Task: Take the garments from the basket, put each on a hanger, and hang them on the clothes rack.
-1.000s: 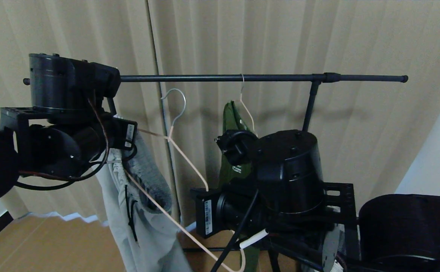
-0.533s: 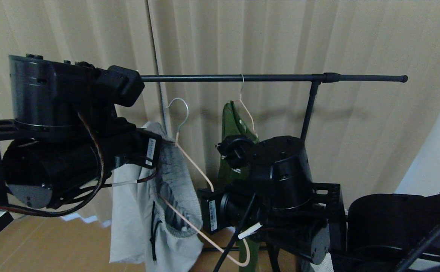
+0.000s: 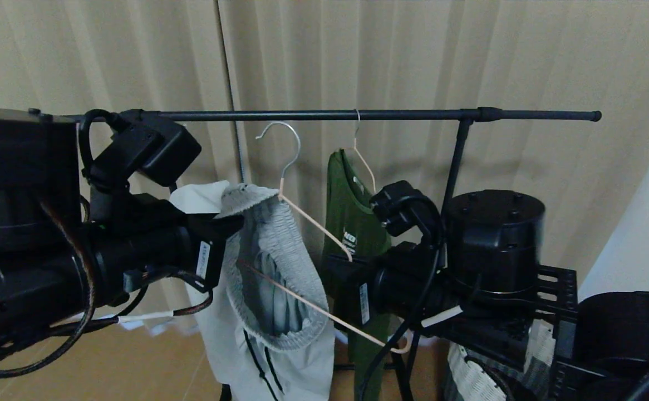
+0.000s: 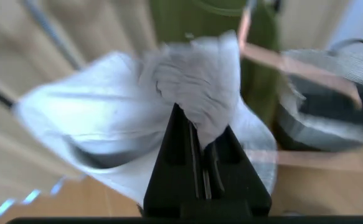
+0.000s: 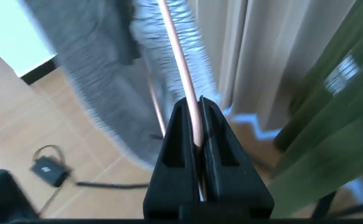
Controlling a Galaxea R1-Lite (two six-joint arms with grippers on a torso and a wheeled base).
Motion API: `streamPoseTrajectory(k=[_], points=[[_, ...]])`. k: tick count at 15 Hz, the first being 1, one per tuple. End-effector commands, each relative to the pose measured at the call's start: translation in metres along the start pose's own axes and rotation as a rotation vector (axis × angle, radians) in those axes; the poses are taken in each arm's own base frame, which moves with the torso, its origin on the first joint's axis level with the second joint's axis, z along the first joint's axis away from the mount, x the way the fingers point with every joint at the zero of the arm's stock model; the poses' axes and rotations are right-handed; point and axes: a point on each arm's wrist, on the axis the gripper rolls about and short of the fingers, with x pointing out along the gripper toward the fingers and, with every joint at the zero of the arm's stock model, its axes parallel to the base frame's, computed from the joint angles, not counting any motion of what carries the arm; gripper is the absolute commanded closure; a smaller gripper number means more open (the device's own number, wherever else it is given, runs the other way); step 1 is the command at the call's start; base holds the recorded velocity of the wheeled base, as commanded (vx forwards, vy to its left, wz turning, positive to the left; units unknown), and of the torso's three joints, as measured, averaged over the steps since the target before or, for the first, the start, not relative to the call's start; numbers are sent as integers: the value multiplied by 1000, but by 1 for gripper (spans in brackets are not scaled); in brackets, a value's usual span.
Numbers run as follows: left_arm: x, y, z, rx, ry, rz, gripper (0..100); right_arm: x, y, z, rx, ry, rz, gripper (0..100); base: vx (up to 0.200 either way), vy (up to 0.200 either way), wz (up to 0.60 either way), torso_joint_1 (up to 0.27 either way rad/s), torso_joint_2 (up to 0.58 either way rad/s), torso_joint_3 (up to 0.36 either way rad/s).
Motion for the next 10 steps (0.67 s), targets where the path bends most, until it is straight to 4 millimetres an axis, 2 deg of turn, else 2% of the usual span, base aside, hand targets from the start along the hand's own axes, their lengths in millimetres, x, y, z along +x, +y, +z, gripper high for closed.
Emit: streamPoseTrajectory(k=[1, 5, 9, 10], points=[[-11, 0, -9, 13, 3, -10, 100, -16, -5, 8, 3, -41, 13, 100, 0, 0, 0, 0, 0, 0], [-16, -14, -17, 34, -4, -75, 100, -26, -5, 9, 4, -45, 50, 100, 0, 0, 0, 0, 0, 0], [-18, -17, -17, 40, -8, -88, 100, -33, -5, 6, -15, -83, 67, 100, 0, 0, 0, 0, 0, 0], [-18, -17, -18, 42, -6, -90, 0, -36, -5, 5, -17, -88, 78, 100, 0, 0, 0, 0, 0, 0]])
